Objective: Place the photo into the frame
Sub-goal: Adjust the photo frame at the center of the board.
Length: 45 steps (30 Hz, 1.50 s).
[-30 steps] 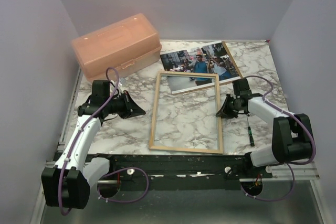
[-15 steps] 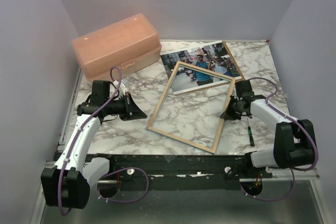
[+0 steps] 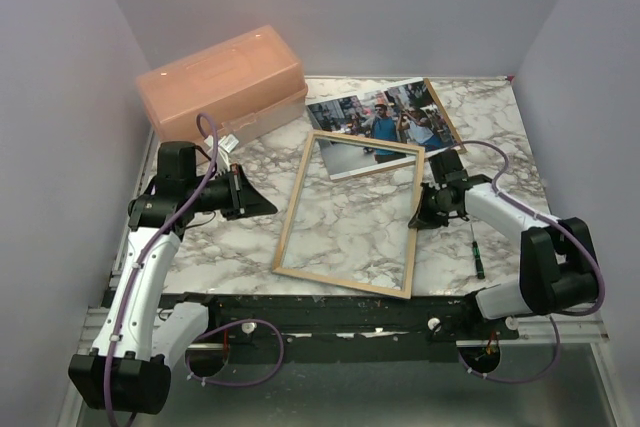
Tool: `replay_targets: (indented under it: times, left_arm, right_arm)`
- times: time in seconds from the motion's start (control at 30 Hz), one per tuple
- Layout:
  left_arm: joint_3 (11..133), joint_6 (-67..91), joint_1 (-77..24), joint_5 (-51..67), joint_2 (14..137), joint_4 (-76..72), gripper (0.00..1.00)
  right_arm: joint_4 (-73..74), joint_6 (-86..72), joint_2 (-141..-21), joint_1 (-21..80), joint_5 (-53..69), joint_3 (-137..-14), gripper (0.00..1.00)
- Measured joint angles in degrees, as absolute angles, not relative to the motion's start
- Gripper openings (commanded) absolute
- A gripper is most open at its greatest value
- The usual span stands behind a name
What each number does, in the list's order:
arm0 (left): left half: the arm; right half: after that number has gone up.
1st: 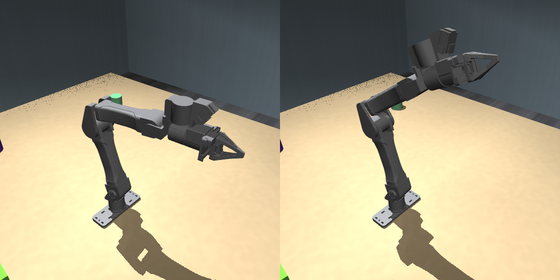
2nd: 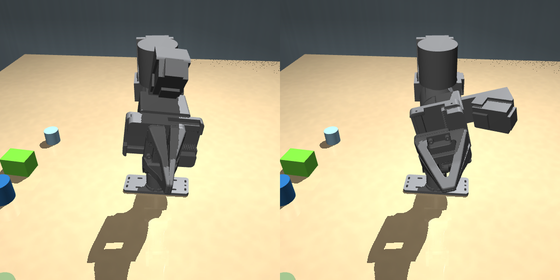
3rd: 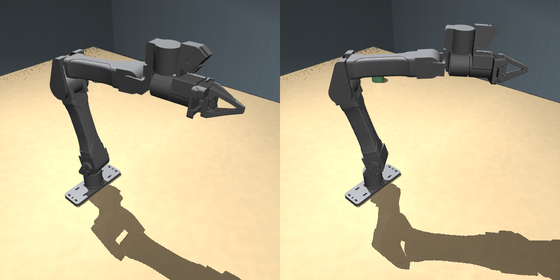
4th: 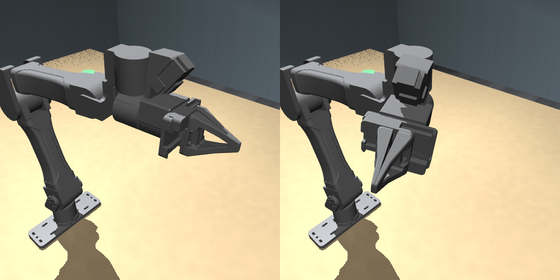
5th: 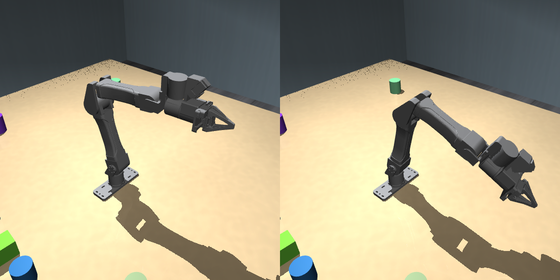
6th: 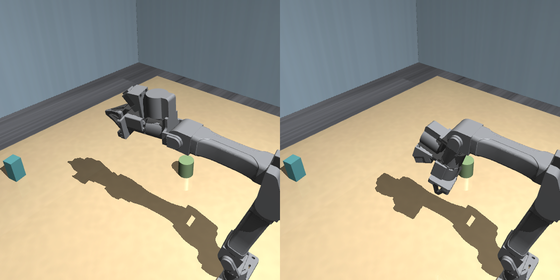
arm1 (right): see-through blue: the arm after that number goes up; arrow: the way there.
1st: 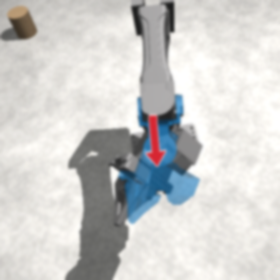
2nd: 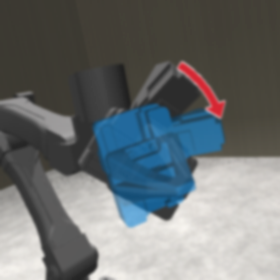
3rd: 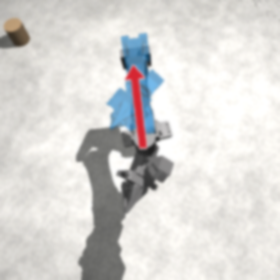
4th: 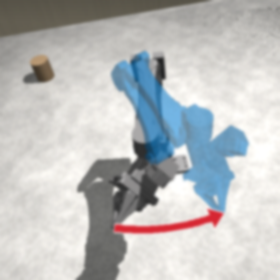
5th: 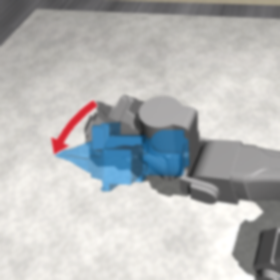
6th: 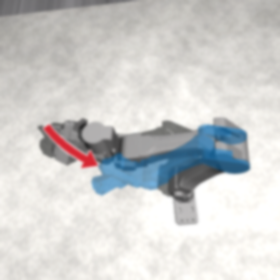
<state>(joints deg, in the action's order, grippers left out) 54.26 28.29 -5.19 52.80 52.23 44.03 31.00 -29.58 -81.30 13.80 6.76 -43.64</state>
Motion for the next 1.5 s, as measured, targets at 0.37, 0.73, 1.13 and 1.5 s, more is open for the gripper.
replay_targets:
  times: [0.37,0.73,1.13,1.5]
  left_arm:
    - [56.9,24.6,-4.0,52.5,52.3,51.1,0.0]
    - [57.6,22.2,-3.4,52.5,53.1,53.6,0.0]
    - [56.8,21.1,-3.3,52.5,53.7,53.7,0.0]
    - [56.8,20.8,-3.3,53.4,53.7,53.6,0.0]
  right_arm:
    - [33.3,-26.5,-87.4,19.9,6.2,-48.9,0.01]
    - [37.7,-22.9,-90.5,21.8,3.9,-54.4,0.04]
    - [42.0,-21.0,-90.8,22.4,-2.5,-57.7,0.75]
    - [41.9,-23.0,-83.3,22.4,1.9,-57.8,0.85]
